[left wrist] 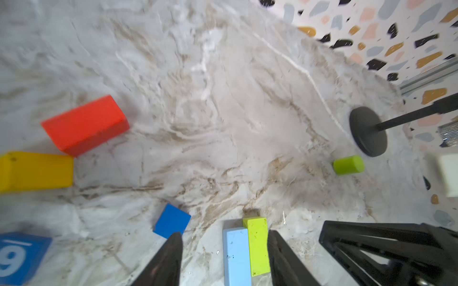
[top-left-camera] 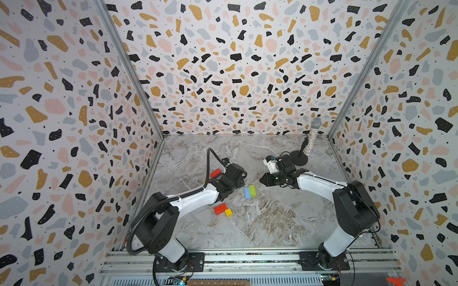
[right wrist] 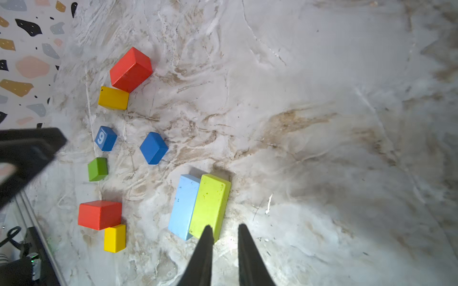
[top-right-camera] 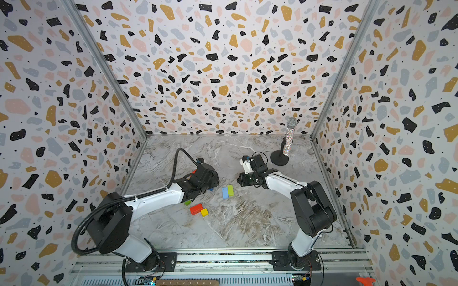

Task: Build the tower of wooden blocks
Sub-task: 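Swing the right gripper toward the red block while the left arm withdraws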

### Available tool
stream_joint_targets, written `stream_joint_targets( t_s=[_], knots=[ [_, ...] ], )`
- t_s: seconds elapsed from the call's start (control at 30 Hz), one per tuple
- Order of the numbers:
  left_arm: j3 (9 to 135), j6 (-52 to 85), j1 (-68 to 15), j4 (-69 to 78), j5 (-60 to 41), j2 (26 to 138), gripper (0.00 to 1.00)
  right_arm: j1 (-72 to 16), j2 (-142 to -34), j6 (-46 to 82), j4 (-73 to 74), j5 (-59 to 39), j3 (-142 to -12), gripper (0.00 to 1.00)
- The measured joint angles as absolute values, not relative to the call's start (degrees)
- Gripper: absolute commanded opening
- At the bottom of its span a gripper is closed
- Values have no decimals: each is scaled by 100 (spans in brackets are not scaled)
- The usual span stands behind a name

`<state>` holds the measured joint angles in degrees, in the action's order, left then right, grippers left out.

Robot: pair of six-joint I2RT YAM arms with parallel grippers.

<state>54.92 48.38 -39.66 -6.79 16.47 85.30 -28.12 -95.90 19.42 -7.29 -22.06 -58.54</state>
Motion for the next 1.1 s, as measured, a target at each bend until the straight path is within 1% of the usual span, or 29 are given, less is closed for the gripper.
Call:
stream_joint_targets(
  t_s=[0.03, 0.13, 0.2, 0.3, 0.4, 0.53, 0.63, 0.87, 1.1],
  knots=[
    [5489, 4777, -3885, -768, 1695, 8342, 73, -2821, -9568, 1896, -786, -2167, -5863, 37],
    [5345, 4652, -3588, -928, 1769, 7795, 85, -2867, -9500, 1767, -989, -2043, -5902, 46],
    [5127, 4569, -3367, -1007, 1850, 7402, 99, -2941, -9450, 1691, -1114, -1940, -5990, 52],
    [4724, 4484, -2982, -1155, 1964, 6831, 100, -3111, -9437, 1538, -1337, -1778, -6287, 59],
    [4407, 4386, -2578, -1264, 2001, 6479, 100, -3350, -9502, 1374, -1584, -1570, -6759, 69],
    [4053, 4313, -2217, -1267, 2003, 6302, 100, -3699, -9736, 1175, -1809, -1341, -7413, 83],
    [3699, 4303, -2088, -1194, 2001, 6193, 100, -3918, -10012, 1057, -1933, -1234, -7830, 92],
    [2858, 4305, -1601, -849, 1990, 5739, 100, -4340, -11017, 725, -2213, -1074, -8764, 98],
    [2204, 4276, -1094, -342, 1876, 5572, 100, -4580, -11928, 499, -2519, -961, -9697, 100]
  ],
)
